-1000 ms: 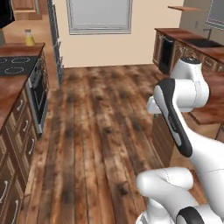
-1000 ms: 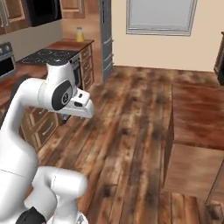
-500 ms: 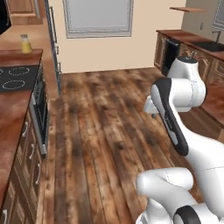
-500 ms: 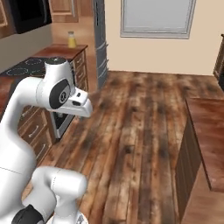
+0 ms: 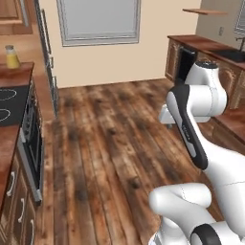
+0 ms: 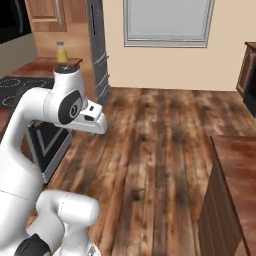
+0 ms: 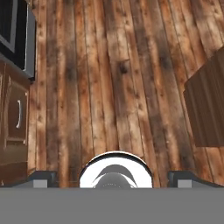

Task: There is a tray on the dining counter. Grab the cup, mug, and pitcher and place them on the tray. The pitcher may be placed next to the tray if it cannot fit the tray.

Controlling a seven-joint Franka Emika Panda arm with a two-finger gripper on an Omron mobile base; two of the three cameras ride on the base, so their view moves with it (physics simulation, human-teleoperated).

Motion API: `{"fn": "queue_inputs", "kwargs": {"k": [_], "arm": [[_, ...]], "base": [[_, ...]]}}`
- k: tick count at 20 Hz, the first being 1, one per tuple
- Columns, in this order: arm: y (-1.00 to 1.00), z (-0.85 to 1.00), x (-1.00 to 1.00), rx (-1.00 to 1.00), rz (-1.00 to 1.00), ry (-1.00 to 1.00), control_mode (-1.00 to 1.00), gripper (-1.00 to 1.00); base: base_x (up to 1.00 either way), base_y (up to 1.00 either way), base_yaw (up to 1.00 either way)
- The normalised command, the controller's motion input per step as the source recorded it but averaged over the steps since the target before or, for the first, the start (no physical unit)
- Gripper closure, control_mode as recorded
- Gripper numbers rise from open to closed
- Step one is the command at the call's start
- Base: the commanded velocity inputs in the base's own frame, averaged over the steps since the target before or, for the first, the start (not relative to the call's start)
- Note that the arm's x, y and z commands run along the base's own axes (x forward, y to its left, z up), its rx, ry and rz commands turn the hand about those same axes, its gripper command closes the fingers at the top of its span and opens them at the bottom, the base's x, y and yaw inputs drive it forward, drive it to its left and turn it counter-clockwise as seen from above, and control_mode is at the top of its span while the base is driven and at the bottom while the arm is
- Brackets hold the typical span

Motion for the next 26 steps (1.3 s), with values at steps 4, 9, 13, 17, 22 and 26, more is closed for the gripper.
{"fn": "queue_inputs", "kwargs": {"k": [4, 9, 13, 17, 22, 26], "arm": [[0.00, 0.00, 0.00, 0.00, 0.00, 0.00, 1.00, -1.00], [0.00, 0.00, 0.00, 0.00, 0.00, 0.00, 1.00, -1.00], [0.00, 0.00, 0.00, 0.00, 0.00, 0.00, 1.00, -1.00], [0.00, 0.00, 0.00, 0.00, 0.00, 0.00, 1.00, -1.00], [0.00, 0.00, 0.00, 0.00, 0.00, 0.00, 1.00, -1.00], [0.00, 0.00, 0.00, 0.00, 0.00, 0.00, 1.00, -1.00]], "base": [[1.00, 0.05, -0.04], [1.00, 0.00, -0.01], [1.00, 0.00, 0.00], [1.00, 0.00, 0.00], [1.00, 0.00, 0.00], [1.00, 0.00, 0.00]]}}
